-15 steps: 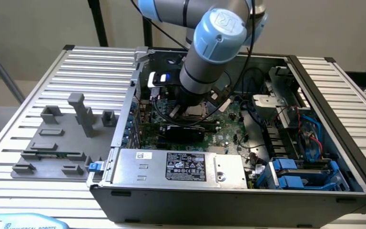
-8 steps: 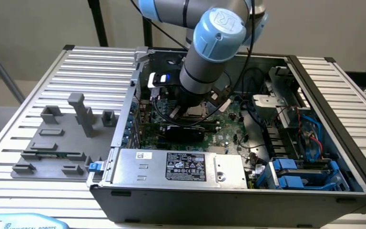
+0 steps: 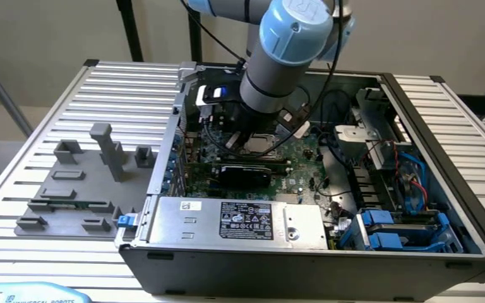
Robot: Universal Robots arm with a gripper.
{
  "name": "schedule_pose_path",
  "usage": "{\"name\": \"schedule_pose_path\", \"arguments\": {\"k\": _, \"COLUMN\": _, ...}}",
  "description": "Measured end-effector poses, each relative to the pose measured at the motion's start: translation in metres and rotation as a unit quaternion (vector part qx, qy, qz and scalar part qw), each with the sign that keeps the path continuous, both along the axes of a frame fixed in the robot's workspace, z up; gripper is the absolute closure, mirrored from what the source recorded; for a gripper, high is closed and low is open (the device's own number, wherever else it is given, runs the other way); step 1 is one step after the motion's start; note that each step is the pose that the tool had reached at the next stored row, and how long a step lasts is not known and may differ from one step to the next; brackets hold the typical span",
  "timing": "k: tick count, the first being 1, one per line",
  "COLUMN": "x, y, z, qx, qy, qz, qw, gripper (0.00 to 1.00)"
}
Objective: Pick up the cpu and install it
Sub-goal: 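Install the second cpu locking lever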
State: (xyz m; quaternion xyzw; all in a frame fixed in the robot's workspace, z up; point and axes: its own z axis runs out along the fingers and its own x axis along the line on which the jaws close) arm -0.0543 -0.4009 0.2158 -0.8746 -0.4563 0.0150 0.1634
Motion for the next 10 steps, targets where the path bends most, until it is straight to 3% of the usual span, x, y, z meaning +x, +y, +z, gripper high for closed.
{"name": "schedule_pose_path", "arguments": {"k": 10, "x": 0.0001, "y": 0.0000, "z": 0.0018, "qx": 0.0011, "qy": 0.0000, "qz": 0.000, "qw": 1.0000, "gripper": 0.89}}
